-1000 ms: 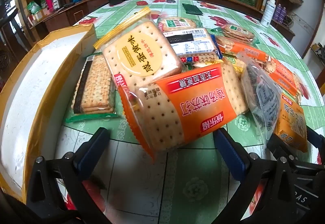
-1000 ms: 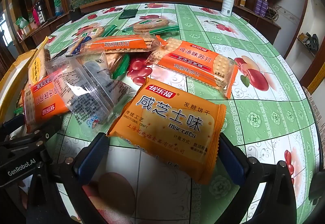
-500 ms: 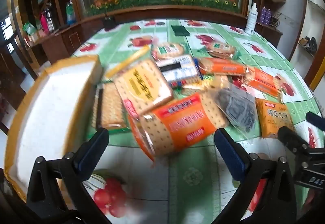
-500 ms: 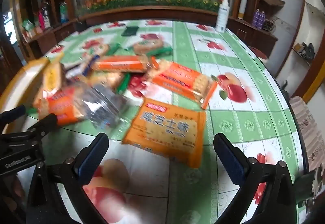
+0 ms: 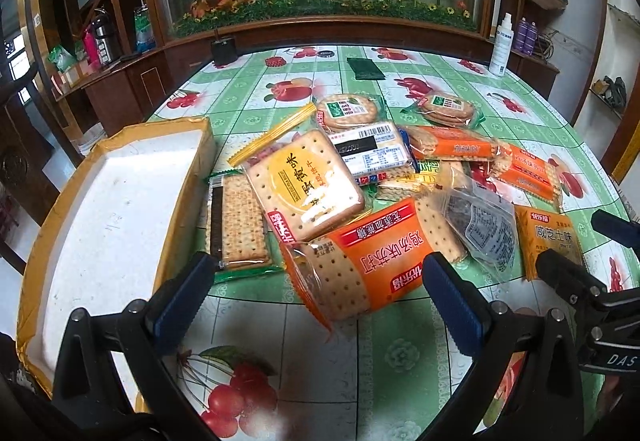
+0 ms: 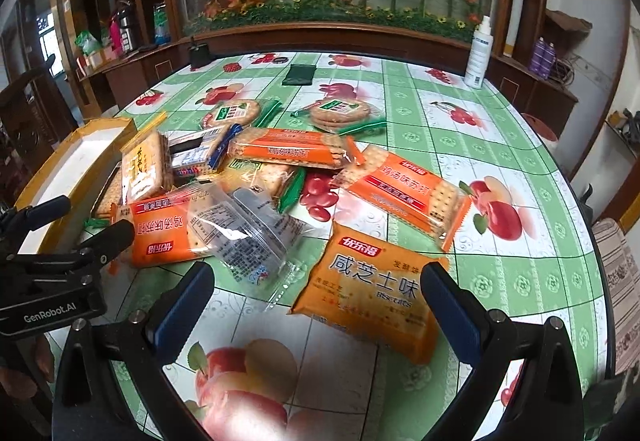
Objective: Organize snacks
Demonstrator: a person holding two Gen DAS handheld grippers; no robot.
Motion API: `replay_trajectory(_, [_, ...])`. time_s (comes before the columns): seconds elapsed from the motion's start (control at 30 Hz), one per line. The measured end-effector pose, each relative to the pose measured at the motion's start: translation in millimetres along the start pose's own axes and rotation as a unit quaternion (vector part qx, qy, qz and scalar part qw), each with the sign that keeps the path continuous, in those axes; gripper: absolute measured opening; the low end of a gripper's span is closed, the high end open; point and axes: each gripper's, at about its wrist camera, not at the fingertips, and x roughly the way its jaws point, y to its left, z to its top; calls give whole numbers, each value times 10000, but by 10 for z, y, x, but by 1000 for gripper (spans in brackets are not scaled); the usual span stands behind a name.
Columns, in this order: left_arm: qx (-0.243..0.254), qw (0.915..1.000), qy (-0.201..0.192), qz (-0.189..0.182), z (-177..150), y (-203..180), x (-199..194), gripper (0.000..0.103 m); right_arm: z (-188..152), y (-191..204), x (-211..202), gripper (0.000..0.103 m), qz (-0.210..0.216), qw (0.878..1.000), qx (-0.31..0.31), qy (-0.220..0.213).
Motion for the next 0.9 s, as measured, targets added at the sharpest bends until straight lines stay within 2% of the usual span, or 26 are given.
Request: replay_trajectory(0.9, [0, 10000, 53, -42, 11, -19, 55, 103, 15, -21, 12, 102, 75, 10000, 27, 14])
